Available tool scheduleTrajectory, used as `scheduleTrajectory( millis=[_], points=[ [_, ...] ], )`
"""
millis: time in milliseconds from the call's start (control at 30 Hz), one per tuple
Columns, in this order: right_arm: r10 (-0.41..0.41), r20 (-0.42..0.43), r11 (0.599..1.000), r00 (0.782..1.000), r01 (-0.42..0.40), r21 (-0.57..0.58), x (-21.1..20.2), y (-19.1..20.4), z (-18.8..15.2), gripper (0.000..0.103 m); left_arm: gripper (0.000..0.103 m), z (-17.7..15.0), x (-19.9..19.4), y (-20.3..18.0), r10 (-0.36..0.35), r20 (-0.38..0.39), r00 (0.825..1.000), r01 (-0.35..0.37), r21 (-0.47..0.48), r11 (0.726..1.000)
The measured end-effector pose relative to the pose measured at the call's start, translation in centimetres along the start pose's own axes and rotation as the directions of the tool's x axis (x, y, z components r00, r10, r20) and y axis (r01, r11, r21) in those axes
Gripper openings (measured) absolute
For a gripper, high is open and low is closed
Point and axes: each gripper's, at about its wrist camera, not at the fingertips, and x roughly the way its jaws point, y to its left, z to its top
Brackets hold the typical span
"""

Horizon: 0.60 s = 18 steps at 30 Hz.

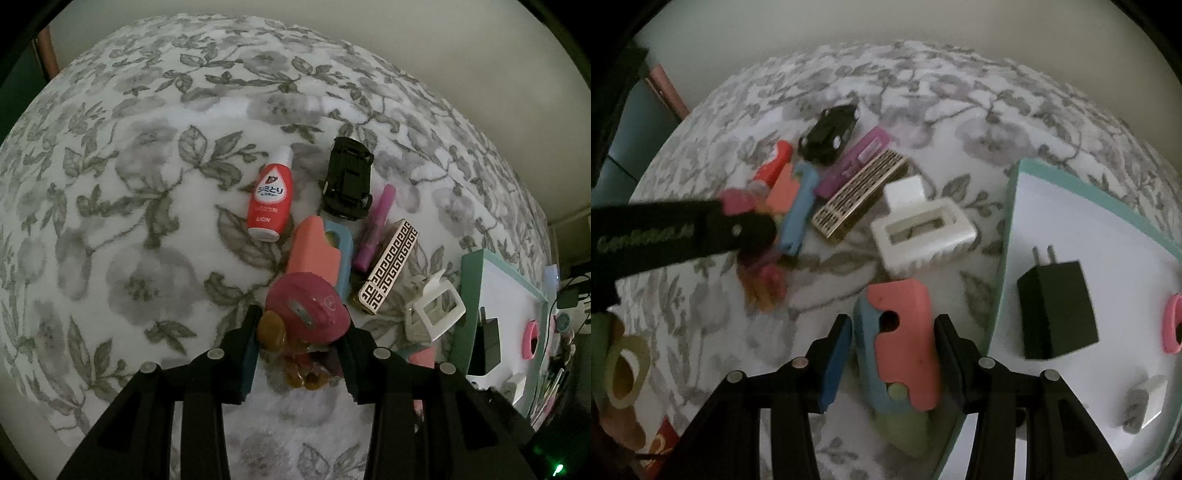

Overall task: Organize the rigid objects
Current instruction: 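Lift the toy dog with the left tool while the right tool lifts the pink-blue block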

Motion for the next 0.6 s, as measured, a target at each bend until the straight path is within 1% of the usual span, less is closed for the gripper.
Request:
scheduleTrajectory(
  millis=[67,200,367,500,600],
  points=[
    [0.008,-0.023,1.0,1.0,-0.008,-0.012,0.2,0.4,-0.3,0.05,0.043,0.0,0.3,-0.1,0.005,-0.011,1.0,-0.005,0.007,1.0],
    [-0.044,-0.031,0.997,0.999,0.042,-0.068,0.3,1.4,-0.6,0.05,0.043,-0.2,1.0,-0.2,0.002,-0.033,0.999,-0.001,0.008,1.0],
    [-0.058,-0.024,0.995,0.998,0.056,-0.083,0.3,1.5,-0.7,0.05,0.046,-0.5,1.5,-0.5,0.015,-0.048,0.999,-0.014,0.03,0.999],
    [-0.058,-0.021,0.995,0.998,0.056,-0.085,0.4,1.7,-0.8,0.05,0.046,-0.9,1.9,-0.8,0.03,-0.065,0.997,-0.026,0.051,0.998],
    [-0.062,-0.024,0.994,0.998,0.06,-0.087,0.4,1.9,-0.8,0.048,0.046,-1.1,1.8,-1.0,0.033,-0.069,0.997,-0.028,0.068,0.997]
  ],
)
